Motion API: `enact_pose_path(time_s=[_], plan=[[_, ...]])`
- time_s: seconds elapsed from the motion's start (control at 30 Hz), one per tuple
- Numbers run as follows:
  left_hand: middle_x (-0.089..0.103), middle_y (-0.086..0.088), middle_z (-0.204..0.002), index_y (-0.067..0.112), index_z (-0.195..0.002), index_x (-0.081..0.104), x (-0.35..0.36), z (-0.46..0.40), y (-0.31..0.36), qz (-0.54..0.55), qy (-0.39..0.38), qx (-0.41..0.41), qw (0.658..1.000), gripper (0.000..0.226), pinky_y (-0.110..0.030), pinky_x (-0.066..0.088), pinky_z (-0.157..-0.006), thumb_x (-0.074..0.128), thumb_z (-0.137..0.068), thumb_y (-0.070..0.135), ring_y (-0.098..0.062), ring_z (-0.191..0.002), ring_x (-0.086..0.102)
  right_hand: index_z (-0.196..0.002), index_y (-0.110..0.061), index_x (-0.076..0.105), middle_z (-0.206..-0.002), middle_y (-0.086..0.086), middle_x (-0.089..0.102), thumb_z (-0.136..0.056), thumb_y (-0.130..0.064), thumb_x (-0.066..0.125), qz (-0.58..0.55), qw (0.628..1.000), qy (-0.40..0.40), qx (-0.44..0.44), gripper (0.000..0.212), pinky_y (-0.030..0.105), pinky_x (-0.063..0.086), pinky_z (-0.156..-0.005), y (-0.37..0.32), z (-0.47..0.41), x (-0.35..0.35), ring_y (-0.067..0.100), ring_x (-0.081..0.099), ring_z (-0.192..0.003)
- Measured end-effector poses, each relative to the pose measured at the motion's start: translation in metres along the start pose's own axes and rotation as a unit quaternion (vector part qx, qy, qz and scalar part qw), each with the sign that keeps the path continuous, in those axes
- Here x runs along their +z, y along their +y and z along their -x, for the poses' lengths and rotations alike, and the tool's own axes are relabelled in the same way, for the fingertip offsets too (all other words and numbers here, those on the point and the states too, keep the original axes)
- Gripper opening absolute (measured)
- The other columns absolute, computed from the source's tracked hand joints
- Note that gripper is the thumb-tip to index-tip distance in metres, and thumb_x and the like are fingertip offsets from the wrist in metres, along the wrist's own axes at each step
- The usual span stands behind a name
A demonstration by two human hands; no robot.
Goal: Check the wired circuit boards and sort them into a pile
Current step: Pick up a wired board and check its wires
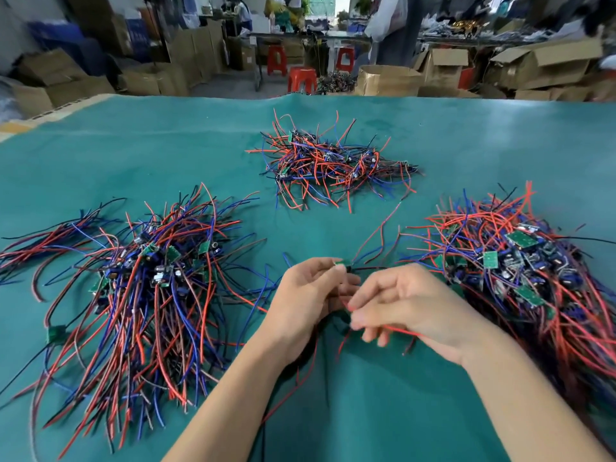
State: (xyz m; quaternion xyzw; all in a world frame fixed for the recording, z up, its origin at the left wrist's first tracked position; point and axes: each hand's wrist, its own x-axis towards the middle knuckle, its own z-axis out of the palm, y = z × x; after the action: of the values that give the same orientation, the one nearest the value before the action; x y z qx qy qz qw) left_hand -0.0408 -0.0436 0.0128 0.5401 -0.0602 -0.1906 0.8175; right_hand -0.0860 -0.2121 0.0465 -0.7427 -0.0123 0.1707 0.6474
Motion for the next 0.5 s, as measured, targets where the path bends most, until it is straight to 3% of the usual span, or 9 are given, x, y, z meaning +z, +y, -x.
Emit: enact_pose_path(time_s=[0.1, 0.23, 0.33, 0.5], plan=[[0.071, -0.019, -0.09, -0.001, -0.111, 0.06, -0.002, 0.002, 0.0, -0.009, 0.0, 0.011, 1.0, 0.014, -0.027, 0.057, -0.068, 0.055, -0.097, 0.0, -0.02, -0.071, 0.065, -0.078, -0.011, 0.077, -0.08, 0.02, 0.076, -0.078, -0.019, 0.079, 0.023, 1.0, -0.001, -0.009, 0.009, 0.024, 0.049, -0.049, 0.003, -0.004, 0.005, 0.023, 0.07, -0.063], [0.065, -0.023, -0.094, -0.002, -0.12, 0.059, -0.004, 0.004, 0.001, -0.01, -0.038, 0.024, 0.999, 0.026, -0.027, 0.057, -0.072, 0.055, -0.094, -0.007, -0.022, -0.076, 0.068, -0.068, -0.014, 0.076, -0.064, 0.012, 0.068, -0.09, -0.022, 0.076, -0.016, 0.986, 0.164, -0.02, 0.024, 0.023, 0.036, -0.035, 0.011, -0.013, 0.004, 0.017, 0.059, -0.05], [0.067, -0.021, -0.096, 0.0, -0.12, 0.058, -0.005, 0.005, 0.002, -0.023, -0.055, 0.032, 0.998, 0.027, -0.024, 0.055, -0.065, 0.056, -0.093, -0.007, -0.021, -0.074, 0.069, -0.079, -0.012, 0.076, -0.063, 0.001, 0.069, -0.091, -0.026, 0.075, -0.008, 0.969, 0.243, -0.046, 0.019, 0.025, 0.036, -0.036, 0.015, -0.017, 0.006, 0.013, 0.055, -0.051], [0.064, -0.018, -0.083, 0.0, -0.105, 0.059, -0.004, 0.004, 0.0, -0.055, -0.052, 0.044, 0.996, 0.026, -0.023, 0.044, -0.052, 0.068, -0.08, -0.004, -0.023, -0.065, 0.064, -0.084, -0.013, 0.08, -0.07, 0.005, 0.072, -0.088, -0.019, 0.078, -0.058, 0.97, 0.217, -0.093, 0.007, 0.023, 0.041, -0.042, 0.013, -0.016, 0.007, 0.012, 0.058, -0.06]])
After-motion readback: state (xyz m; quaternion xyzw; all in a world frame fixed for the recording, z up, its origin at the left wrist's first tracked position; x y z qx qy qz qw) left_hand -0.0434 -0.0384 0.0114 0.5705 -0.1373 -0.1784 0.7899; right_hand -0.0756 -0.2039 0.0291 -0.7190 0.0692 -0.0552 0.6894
